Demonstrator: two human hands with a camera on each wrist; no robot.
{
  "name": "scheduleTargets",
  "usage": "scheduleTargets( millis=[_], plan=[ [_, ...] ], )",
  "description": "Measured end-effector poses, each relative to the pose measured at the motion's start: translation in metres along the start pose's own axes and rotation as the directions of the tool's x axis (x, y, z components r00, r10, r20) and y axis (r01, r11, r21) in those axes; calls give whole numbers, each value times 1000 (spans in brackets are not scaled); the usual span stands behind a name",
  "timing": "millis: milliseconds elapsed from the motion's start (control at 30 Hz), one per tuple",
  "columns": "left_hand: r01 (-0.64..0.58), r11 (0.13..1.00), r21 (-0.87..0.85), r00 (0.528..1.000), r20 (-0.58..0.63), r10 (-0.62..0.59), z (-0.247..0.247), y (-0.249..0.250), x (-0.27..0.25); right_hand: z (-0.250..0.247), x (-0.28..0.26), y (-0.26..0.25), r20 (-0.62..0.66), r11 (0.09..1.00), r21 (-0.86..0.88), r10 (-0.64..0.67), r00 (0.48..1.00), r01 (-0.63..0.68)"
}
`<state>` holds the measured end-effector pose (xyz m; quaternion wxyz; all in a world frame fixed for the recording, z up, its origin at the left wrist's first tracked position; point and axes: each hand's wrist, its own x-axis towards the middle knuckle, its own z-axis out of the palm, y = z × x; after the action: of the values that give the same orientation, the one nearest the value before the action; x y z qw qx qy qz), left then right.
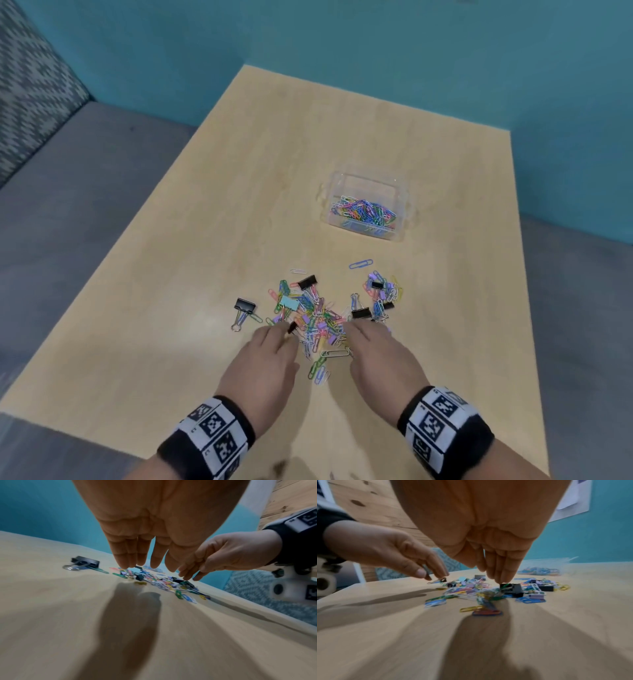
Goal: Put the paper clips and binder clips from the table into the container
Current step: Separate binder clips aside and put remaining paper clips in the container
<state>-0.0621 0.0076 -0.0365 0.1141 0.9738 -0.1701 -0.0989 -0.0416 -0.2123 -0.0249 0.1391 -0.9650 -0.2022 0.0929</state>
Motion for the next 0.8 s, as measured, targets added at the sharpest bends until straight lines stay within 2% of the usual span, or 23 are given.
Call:
scheduleTargets(
  millis=[100,233,300,367,433,533,633,800],
  plan=[
    [-62,998,-5,998,13,62,11,16,-2,12,-6,-11,75,1000,-11,-15,997,16],
    [-27,999,27,996,82,25,21,24,-3,16,8,-3,79,983,-30,182,980,-180],
    [-22,999,37,996,82,19,22,25,-7,14,15,-2,73,974,-4,228,971,-228],
    [3,999,35,997,75,-5,23,24,-11,13,21,-4,86,985,18,167,982,-169],
    [24,999,30,997,75,-27,27,23,-14,14,22,-6,126,996,-44,82,989,-77],
    [-37,999,15,996,79,36,30,24,-19,16,13,-12,179,993,-118,35,983,-14],
    [-79,997,-19,995,65,81,28,26,-26,16,-4,-13,190,995,-80,-47,981,63],
    [-75,997,-8,996,44,75,30,30,-27,10,-3,-3,96,999,6,42,994,-43]
  ],
)
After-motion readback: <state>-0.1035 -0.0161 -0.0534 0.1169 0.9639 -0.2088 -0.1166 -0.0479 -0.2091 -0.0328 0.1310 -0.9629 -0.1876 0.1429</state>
